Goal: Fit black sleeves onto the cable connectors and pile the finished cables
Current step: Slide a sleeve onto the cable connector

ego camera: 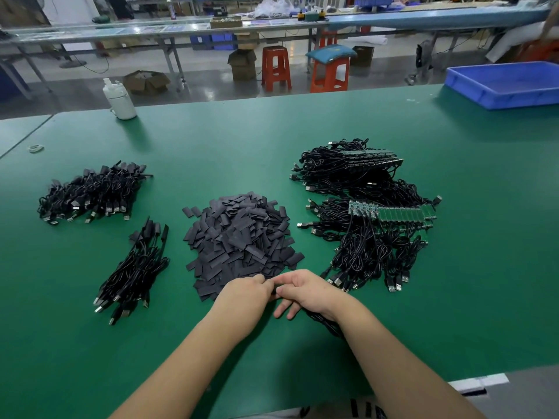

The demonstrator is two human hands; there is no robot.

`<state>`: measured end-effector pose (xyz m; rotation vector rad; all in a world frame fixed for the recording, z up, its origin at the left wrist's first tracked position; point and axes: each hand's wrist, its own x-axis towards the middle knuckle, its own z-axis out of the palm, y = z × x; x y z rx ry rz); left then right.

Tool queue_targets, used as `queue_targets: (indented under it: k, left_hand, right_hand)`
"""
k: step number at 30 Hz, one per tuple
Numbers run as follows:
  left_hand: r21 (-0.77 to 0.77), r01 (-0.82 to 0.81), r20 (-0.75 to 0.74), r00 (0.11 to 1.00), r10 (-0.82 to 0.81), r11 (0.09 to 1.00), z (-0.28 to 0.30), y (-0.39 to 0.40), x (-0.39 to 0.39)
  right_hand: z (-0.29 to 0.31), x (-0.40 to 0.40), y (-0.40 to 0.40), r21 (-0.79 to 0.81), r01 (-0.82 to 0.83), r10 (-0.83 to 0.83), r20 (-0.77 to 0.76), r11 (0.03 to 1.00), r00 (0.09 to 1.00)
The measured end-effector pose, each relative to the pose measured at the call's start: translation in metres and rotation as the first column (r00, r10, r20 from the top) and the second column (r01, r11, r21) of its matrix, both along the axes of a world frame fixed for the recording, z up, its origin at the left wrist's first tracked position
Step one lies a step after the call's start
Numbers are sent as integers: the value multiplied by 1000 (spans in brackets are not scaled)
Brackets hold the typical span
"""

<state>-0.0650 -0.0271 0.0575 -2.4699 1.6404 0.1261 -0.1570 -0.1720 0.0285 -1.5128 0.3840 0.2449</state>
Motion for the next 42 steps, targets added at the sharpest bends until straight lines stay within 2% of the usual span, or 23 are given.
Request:
queue_targets:
  k: [4, 33, 42]
  left_hand:
    - [35, 35, 21, 999, -35, 999, 6, 0, 1]
    - [-13, 52, 15, 999, -52, 999, 5, 8, 9]
    - [40, 90, 40, 995, -92, 995, 2, 3, 5]
  right_hand:
    - [0, -1, 0, -6, -14, 14, 5, 1000, 1000]
    - [2, -5, 1, 64, 37, -41, 68, 997, 997]
    - [-2, -4, -1, 25, 21, -23, 63, 999, 998]
